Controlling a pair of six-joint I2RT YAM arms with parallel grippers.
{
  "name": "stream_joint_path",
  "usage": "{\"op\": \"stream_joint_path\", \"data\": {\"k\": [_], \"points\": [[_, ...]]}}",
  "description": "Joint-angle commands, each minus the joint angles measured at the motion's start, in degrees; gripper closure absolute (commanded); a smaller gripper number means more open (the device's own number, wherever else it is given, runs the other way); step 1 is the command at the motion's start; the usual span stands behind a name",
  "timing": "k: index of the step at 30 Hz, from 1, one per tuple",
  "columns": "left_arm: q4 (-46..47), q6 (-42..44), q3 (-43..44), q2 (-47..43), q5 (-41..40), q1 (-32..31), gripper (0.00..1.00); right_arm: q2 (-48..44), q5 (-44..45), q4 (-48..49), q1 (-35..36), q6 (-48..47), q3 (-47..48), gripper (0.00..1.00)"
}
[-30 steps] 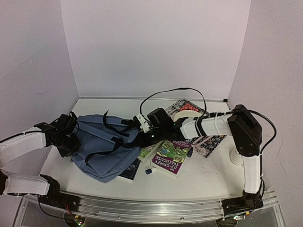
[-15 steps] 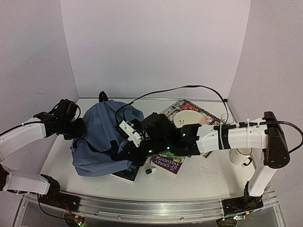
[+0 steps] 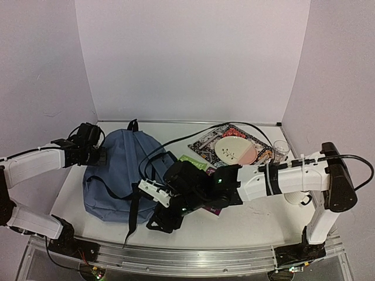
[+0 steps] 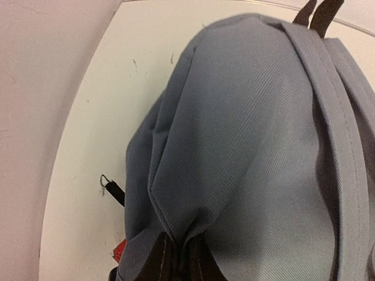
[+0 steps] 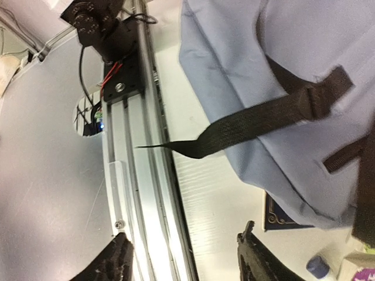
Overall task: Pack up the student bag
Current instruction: Adjust the student bag with the book.
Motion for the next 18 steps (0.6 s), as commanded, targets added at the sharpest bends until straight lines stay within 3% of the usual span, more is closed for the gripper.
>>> {"op": "stream_joint_path", "data": {"k": [1,5,7,11,18], "points": [[5.92,3.90,2.71,0.28,-7.20,0.52,0.84,-6.10,4.91,-5.21,-3.24,0.30,3.04,0.33],[5.58,5.04,4.73,0.12,-8.61,0.49,0.53,-6.94,5.81,-5.26,-9.31,2.61,2.12,0.25],[2.81,4.37,7.71,-0.36,-8.32,0.38,0.42,-6.42,6.25,-5.26,-11.82,3.94,2.06,0.23],[-3.51,-1.99,11.97,-2.20,-3.89,0.27,0.32,-2.66,6.91,-4.86,-15.90,6.73,2.79,0.18],[-5.13,-20.92,10.60,-1.37,14.76,-1.08,0.26,6.45,5.46,0.03,-19.79,14.37,5.68,0.17]]}}
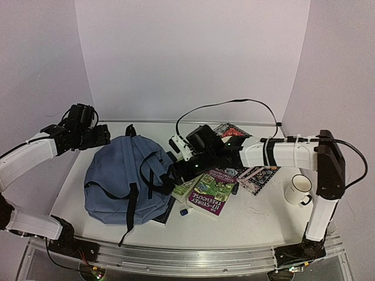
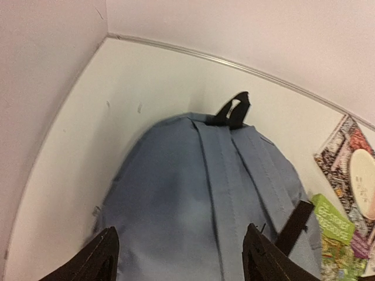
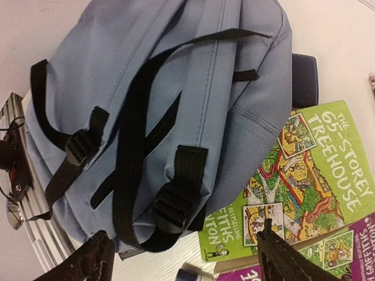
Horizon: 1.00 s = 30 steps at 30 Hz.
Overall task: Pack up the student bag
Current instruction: Adjust the student bag with the book.
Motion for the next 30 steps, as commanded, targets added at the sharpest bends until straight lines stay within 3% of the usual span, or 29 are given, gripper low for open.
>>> {"op": "stream_joint_path", "data": {"k": [1,7,16,22,30], "points": [[-2.39,-14.60,-0.26,1.62,12.06,-2.02,0.26,5.44,-0.84,3.18,-1.71,7.02,2.38,0.17],[-2.27,-19.18,0.58,5.58,10.28,-7.44,0.25,11.11,-4.13,8.37,-4.44,12.54,3.92,0.25],[-2.10,-21.02,1.44,13.00,8.42,-13.03,0.25,14.01,-11.30,14.19,-6.56,16.37,4.63,0.22],[-1.97,-21.79,-1.08,15.00,7.65,-14.00,0.25,14.74,-11.58,15.36,-8.39,17.68,4.46,0.22],[-2.17,-21.85,-3.18,14.37,7.49,-14.02,0.25,21.21,-13.79,15.41,-8.71,17.48,8.69,0.34]]}}
